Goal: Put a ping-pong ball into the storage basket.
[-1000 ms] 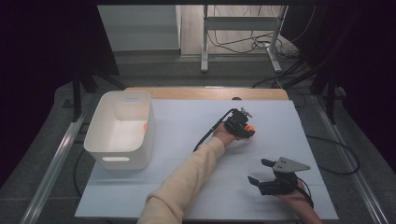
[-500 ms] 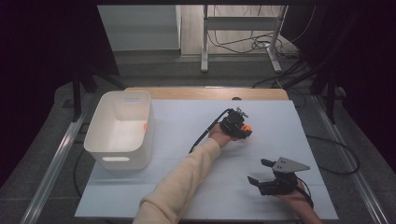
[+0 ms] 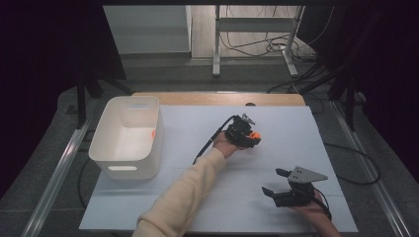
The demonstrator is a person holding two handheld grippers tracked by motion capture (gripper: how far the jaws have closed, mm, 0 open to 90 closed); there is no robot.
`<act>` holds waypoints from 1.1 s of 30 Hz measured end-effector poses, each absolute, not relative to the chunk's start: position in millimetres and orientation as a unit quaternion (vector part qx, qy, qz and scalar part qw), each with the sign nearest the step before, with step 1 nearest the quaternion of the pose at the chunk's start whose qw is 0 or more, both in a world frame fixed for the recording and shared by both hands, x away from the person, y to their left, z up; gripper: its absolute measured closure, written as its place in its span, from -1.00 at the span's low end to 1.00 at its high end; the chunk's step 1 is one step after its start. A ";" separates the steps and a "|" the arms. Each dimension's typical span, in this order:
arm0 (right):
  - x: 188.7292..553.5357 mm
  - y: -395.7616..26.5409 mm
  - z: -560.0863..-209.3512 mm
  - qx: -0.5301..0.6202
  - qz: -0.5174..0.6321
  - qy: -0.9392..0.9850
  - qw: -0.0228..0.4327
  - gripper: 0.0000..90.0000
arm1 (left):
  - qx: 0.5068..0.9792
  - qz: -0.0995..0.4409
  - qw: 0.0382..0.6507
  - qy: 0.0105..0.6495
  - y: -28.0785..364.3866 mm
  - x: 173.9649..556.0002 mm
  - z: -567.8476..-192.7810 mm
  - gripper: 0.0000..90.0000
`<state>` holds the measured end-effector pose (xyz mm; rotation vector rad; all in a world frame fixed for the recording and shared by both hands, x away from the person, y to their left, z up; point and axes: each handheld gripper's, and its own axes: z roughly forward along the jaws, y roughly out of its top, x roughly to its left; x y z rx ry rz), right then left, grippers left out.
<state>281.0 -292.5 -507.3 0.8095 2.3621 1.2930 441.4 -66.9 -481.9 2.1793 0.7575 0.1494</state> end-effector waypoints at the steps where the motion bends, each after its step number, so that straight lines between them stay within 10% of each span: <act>1: 281.0 -292.5 -507.3 0.284 0.454 0.829 0.164 -0.69 | 0.862 0.060 0.403 0.301 -64.8 439.7 -481.5 0.12; 33: 280.1 -291.9 -507.9 0.284 0.452 0.829 0.165 -0.69 | 0.846 0.083 0.423 0.313 -8.0 413.4 -463.1 0.12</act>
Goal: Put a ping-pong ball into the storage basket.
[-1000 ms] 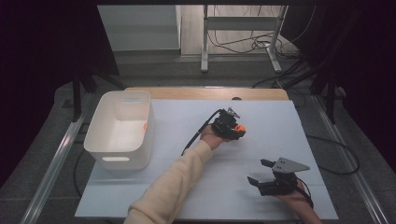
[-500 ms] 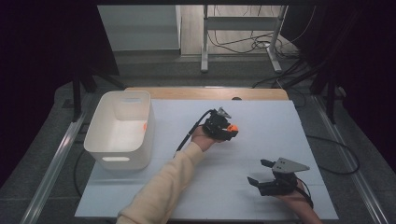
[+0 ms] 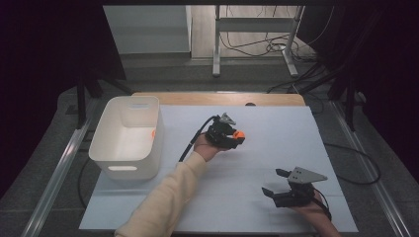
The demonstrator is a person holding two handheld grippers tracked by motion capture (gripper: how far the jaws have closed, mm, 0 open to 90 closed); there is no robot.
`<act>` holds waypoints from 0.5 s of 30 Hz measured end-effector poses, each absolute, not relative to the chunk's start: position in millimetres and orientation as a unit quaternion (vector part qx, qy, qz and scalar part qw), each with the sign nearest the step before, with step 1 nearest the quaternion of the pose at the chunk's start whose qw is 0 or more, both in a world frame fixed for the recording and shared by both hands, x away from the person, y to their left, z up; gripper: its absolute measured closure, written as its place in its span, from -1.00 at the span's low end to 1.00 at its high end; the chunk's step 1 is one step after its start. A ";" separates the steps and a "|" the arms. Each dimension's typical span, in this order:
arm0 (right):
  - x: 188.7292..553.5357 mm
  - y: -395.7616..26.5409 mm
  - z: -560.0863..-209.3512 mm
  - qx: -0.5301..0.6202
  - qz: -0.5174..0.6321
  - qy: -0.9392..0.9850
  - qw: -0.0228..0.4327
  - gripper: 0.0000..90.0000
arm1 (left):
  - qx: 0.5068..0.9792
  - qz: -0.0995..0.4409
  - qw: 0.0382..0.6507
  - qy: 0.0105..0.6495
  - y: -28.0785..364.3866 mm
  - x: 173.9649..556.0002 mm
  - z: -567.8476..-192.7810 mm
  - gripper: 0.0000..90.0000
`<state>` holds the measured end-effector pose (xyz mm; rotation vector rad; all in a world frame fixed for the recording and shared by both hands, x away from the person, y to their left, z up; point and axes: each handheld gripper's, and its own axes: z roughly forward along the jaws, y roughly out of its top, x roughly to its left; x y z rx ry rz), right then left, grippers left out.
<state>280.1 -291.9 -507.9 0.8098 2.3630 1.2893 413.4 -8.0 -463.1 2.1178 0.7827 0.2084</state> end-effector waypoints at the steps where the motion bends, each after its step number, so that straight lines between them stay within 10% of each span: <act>1: 280.2 -291.7 -508.1 0.284 0.453 0.829 0.165 -0.69 | 0.846 0.085 0.424 0.313 -6.2 412.2 -462.2 0.12; 15: 280.3 -291.4 -508.3 0.285 0.447 0.831 0.167 -0.69 | 0.839 0.095 0.430 0.319 13.0 402.6 -453.9 0.11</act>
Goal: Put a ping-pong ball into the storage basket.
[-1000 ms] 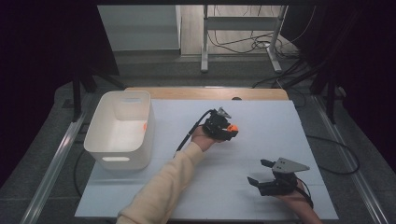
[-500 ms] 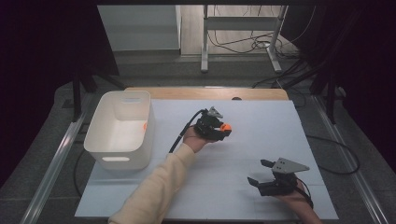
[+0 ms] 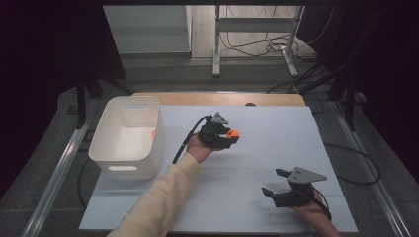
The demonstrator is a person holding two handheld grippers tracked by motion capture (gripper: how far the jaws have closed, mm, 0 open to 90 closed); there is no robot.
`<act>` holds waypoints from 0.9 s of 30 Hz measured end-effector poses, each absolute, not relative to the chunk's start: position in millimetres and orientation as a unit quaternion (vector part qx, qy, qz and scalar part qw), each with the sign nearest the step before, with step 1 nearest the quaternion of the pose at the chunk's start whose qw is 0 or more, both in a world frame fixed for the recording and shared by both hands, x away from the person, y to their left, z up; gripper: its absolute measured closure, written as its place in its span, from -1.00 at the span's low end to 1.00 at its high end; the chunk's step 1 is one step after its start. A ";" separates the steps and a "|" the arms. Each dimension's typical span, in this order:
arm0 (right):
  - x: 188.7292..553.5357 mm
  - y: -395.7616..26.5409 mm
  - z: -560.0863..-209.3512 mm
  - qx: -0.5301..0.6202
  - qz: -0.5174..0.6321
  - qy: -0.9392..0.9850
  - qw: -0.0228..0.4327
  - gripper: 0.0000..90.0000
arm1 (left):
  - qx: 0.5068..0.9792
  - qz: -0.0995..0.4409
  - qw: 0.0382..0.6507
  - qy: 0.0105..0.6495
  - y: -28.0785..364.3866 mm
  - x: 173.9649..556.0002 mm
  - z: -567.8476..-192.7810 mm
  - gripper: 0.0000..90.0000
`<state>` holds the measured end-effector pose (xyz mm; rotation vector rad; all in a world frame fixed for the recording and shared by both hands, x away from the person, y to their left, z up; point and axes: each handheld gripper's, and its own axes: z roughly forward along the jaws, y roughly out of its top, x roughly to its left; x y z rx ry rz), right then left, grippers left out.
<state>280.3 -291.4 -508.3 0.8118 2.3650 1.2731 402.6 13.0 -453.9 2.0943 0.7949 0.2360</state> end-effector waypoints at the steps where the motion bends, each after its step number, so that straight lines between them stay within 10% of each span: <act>1: 280.3 -291.4 -508.4 0.285 0.447 0.831 0.167 -0.69 | 0.840 0.096 0.429 0.319 14.9 402.2 -453.3 0.11; 27: 280.8 -291.0 -509.8 0.287 0.447 0.830 0.169 -0.69 | 0.828 0.117 0.439 0.328 41.5 387.3 -436.9 0.11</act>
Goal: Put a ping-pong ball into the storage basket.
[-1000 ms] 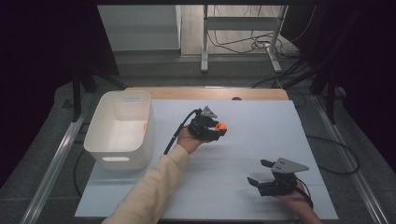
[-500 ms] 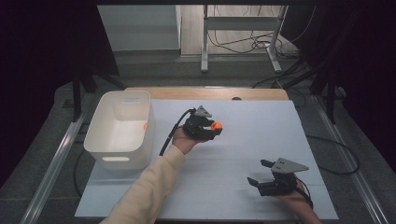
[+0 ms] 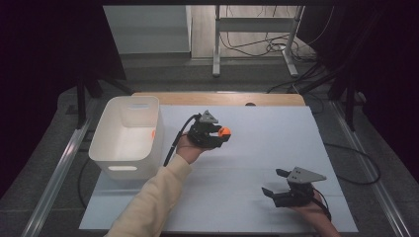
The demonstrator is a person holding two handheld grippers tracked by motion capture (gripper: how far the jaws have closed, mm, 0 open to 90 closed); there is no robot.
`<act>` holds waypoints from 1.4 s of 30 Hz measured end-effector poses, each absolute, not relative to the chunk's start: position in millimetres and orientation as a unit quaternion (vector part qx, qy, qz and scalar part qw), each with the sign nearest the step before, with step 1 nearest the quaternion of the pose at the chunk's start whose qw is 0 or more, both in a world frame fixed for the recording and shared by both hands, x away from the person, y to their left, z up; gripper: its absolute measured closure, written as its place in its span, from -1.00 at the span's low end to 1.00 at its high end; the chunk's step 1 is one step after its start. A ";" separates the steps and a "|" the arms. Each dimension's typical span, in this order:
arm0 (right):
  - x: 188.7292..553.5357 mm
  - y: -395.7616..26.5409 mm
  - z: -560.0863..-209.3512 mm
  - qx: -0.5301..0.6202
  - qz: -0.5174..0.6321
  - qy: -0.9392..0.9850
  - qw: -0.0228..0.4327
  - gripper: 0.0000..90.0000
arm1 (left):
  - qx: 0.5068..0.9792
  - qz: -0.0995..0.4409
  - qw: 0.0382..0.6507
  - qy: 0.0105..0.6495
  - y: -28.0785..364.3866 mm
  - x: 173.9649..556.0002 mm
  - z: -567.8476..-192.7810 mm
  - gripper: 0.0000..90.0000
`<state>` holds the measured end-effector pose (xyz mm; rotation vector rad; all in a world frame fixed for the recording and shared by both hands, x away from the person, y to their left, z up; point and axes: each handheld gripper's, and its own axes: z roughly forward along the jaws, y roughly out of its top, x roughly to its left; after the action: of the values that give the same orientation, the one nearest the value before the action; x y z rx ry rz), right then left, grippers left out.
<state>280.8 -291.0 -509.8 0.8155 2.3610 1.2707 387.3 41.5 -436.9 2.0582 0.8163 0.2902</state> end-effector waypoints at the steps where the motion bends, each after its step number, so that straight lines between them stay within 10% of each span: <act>1: 280.8 -290.8 -510.0 0.286 0.447 0.831 0.169 -0.69 | 0.828 0.119 0.439 0.328 43.4 386.5 -435.4 0.11; 42: 281.8 -292.5 -509.3 0.299 0.446 0.826 0.173 -0.69 | 0.811 0.163 0.442 0.347 83.1 372.0 -399.2 0.11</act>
<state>281.8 -292.5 -509.3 0.8471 2.3440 1.2641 372.0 83.1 -399.2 2.0131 0.8613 0.4039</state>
